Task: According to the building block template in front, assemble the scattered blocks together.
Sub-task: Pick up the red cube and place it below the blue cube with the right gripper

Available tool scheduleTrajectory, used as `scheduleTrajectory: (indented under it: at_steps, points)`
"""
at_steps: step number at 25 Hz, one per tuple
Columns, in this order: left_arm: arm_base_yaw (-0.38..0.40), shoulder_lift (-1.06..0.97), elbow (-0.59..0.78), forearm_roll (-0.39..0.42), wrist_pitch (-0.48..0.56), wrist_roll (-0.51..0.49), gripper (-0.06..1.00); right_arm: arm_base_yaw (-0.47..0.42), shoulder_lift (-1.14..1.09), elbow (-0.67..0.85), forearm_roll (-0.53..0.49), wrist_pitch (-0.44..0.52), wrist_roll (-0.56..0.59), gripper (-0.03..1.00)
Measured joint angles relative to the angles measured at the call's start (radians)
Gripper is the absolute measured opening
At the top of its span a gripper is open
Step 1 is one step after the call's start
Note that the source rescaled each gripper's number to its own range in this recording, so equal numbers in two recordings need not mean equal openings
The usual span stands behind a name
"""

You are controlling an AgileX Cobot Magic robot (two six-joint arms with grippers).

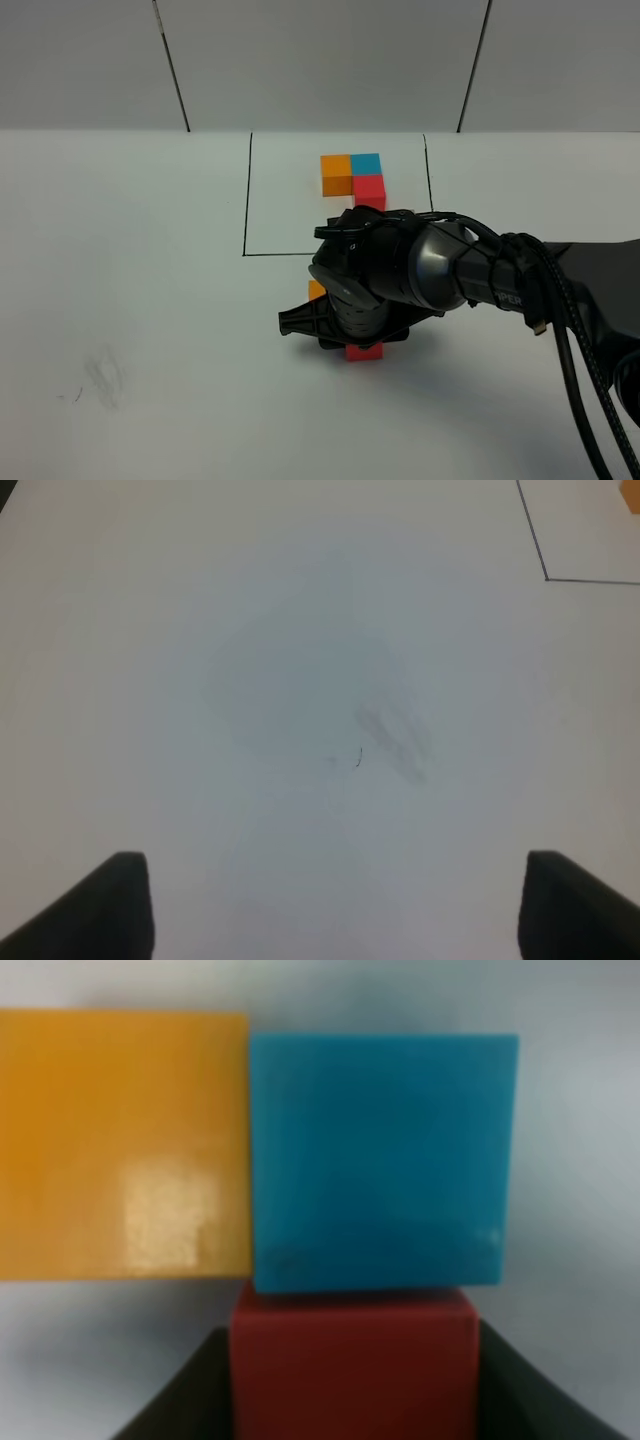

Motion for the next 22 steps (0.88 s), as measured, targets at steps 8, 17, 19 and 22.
scheduleTrajectory:
  at_steps: [8, 17, 19, 22]
  points:
    - [0.0, 0.0, 0.0, 0.0, 0.0, 0.0, 0.66, -0.002, 0.01, -0.022, -0.005, 0.011, 0.004, 0.24]
    - [0.0, 0.0, 0.0, 0.0, 0.0, 0.0, 0.66, -0.002, 0.015, -0.029, -0.008, 0.019, 0.01, 0.24]
    - [0.0, 0.0, 0.0, 0.0, 0.0, 0.0, 0.66, -0.002, 0.015, -0.029, -0.008, 0.019, 0.014, 0.24]
    - [0.0, 0.0, 0.0, 0.0, 0.0, 0.0, 0.66, -0.002, 0.016, -0.029, -0.01, 0.019, 0.019, 0.24]
